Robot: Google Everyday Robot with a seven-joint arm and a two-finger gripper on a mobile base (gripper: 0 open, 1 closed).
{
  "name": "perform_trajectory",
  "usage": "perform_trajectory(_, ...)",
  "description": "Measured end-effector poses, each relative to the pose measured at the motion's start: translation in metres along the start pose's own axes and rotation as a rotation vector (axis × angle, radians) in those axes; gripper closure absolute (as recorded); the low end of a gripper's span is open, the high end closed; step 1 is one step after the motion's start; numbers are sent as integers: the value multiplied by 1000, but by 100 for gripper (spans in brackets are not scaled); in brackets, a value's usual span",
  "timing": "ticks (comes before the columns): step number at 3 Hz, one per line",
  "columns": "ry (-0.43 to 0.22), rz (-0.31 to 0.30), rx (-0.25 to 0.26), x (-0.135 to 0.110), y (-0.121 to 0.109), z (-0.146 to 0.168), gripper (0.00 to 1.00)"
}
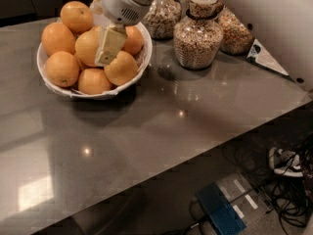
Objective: Pick orange from white bowl
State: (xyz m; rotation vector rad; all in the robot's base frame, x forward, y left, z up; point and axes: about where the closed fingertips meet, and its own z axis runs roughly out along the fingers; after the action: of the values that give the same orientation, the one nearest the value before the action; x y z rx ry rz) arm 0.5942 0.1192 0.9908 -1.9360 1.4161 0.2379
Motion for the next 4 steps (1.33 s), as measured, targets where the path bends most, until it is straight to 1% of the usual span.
perform_trajectory(1,2,0,-14,-3,-3,12,20)
perform_trajectory(2,8,10,-21,-2,-5,20,22)
perform_trajectory(3,8,11,-21,-2,-5,20,13)
perform_trajectory(4,4,14,-26,-1,-7,25,15)
